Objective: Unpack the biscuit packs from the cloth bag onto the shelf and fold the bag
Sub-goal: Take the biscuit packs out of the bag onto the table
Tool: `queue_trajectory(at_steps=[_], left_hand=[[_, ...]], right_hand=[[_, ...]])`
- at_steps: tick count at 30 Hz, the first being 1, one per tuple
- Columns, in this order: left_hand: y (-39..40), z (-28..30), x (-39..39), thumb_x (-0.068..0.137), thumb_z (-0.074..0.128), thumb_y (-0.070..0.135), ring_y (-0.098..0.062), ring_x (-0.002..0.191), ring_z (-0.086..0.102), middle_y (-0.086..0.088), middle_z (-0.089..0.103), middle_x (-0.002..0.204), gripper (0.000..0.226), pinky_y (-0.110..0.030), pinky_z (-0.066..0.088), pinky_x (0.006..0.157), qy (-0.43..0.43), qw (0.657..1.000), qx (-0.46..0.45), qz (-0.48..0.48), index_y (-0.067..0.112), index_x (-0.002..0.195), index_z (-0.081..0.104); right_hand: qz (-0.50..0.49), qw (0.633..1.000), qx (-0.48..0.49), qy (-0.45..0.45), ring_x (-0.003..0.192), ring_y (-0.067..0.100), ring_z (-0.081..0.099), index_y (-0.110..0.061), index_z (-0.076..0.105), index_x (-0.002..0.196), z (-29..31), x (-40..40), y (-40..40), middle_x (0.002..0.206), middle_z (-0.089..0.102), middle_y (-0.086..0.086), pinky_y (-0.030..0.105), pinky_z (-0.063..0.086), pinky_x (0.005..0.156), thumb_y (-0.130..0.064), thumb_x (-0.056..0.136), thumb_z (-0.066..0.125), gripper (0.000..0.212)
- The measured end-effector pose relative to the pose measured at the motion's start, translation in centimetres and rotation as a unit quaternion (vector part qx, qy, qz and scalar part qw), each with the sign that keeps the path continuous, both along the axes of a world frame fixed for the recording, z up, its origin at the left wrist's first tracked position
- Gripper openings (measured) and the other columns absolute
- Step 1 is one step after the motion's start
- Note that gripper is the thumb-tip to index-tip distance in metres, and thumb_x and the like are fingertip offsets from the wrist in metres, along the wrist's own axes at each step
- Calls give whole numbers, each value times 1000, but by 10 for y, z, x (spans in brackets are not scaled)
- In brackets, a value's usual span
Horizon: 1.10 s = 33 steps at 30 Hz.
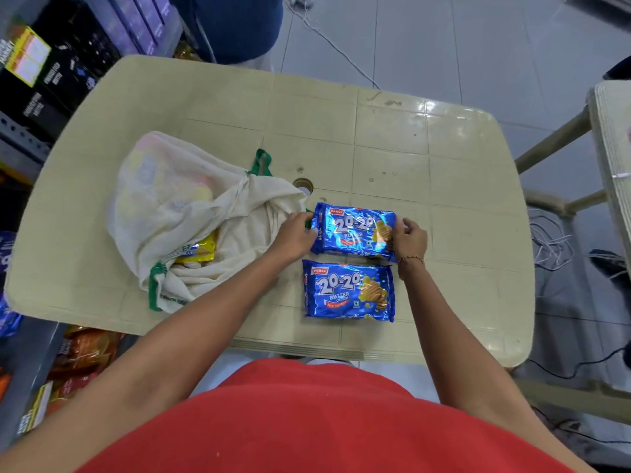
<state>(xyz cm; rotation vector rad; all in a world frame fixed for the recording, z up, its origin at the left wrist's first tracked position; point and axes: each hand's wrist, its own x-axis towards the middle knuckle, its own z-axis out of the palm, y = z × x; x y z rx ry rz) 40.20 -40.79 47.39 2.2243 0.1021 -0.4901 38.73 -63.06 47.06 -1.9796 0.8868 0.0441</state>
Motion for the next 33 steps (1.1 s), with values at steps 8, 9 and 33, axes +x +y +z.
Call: queue_trajectory(at_steps=[8,9,33], left_hand=[[128,5,-45,86,46,0,-27,102,59,-11,66,108,27,-27,42,84,-82,988,87,98,8,98,69],[138,4,-58,86,47,-1,-27,103,58,-11,65,106,27,-30,43,86,-88,989,101,62,8,98,69],[290,43,-36,88,48,14,-41,114,55,-25,49,135,60,-45,47,83,-115,935,216,256,1,142,24]], right_hand=[[178,979,20,-98,77,25,60,-2,65,97,39,21,141,86,67,14,26,42,71,0,84,47,22],[236,966,91,-51,68,22,58,0,65,96,40,21,164,77,65,12,26,45,67,4,82,47,24],[515,846,-63,-124,143,20,26,-16,-1,151,29,122,357,159,17,7,27,27,113,-22,87,60,89]])
